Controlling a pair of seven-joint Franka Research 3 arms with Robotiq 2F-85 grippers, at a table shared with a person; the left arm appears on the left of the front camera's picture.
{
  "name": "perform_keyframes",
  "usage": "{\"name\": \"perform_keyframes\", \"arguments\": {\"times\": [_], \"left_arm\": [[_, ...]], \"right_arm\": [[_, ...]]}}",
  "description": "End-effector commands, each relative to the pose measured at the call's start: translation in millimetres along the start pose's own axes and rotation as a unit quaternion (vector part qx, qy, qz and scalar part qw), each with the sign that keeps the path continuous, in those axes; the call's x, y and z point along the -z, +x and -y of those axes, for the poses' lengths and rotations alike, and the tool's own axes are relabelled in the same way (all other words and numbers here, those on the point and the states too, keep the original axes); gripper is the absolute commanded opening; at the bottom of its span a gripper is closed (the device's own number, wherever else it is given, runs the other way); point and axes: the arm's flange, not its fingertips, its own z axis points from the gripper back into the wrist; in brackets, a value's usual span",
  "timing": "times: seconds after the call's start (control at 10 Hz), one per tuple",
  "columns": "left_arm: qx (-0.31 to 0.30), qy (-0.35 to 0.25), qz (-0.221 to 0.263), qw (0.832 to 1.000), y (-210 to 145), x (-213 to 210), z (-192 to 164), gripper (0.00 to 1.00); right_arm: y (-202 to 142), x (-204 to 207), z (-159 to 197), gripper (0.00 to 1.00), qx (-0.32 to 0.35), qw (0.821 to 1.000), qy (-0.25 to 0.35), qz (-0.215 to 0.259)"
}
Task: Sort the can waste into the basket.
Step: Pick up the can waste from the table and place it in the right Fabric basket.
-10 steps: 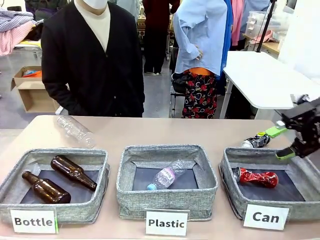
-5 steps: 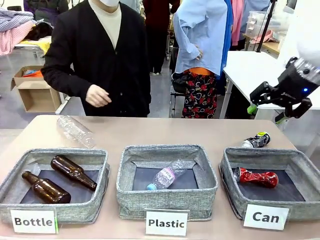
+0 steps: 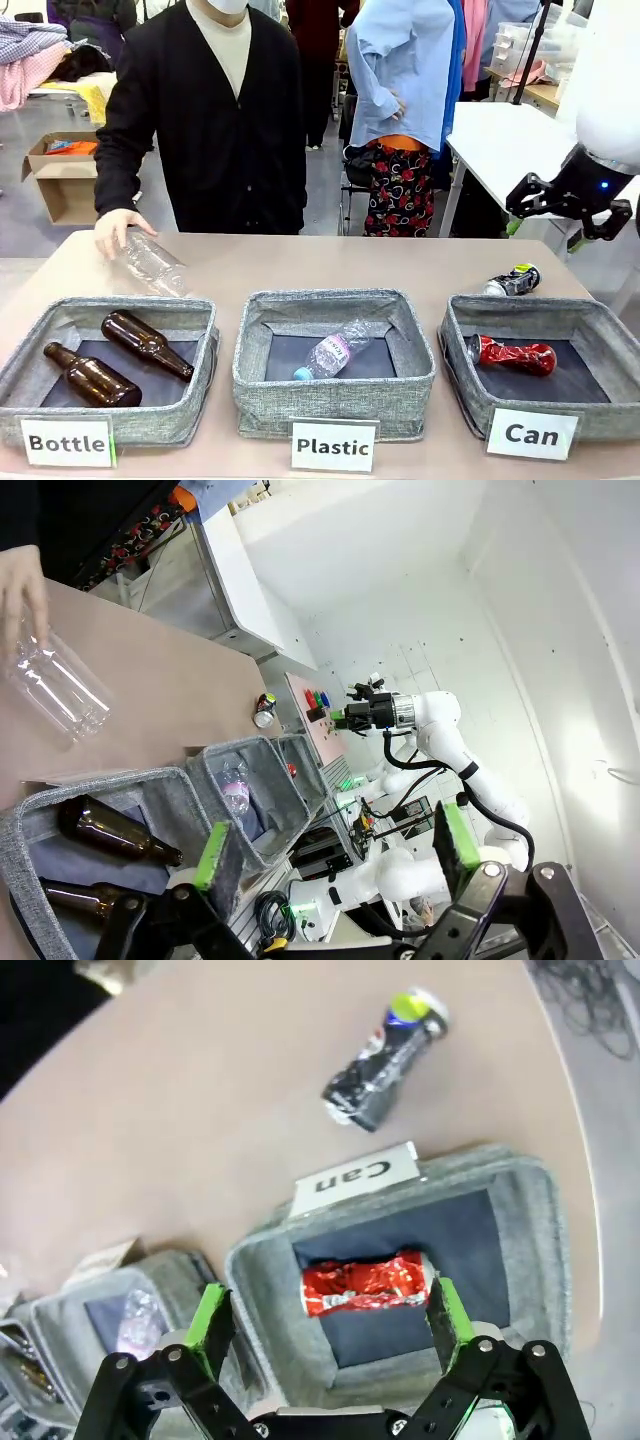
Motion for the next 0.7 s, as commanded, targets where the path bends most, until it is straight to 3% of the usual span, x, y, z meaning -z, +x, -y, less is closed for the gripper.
{"name": "perform_keyframes", "arguments": {"times": [0.0, 0.1, 0.2, 0.3, 0.4, 0.5, 0.6], "left_arm": [[0.002, -0.004, -0.004, 1.000, -3.4, -1.0, 2.3, 1.00], [0.002, -0.004, -0.004, 1.000, -3.4, -1.0, 2.3, 1.00], [0.002, -0.004, -0.004, 1.000, -3.4, -1.0, 2.3, 1.00], [0.002, -0.004, -0.004, 1.000, -3.4, -1.0, 2.3, 1.00], [0.002, -0.004, -0.004, 1.000, -3.4, -1.0, 2.3, 1.00], [0.002, -0.004, -0.004, 1.000, -3.4, -1.0, 2.3, 1.00], [0.002, -0.004, -0.004, 1.000, -3.4, -1.0, 2.3, 1.00]], "right_arm": [[3.0, 4.3, 5.8, 1.00, 0.012, 1.000, -0.011, -0.001], [23.4, 12.0, -7.8, 1.00, -0.002, 0.999, -0.027, -0.022], [53.4, 14.9, -16.4, 1.00, -0.060, 0.997, -0.044, -0.028], [71.3, 19.3, -22.4, 1.00, -0.155, 0.986, -0.035, -0.052], [87.0, 25.5, -26.0, 1.00, -0.244, 0.966, -0.071, -0.049], [99.7, 32.8, -27.8, 1.00, -0.363, 0.924, -0.100, -0.068], [123.6, 46.1, -23.9, 1.00, -0.518, 0.844, -0.104, -0.096]]}}
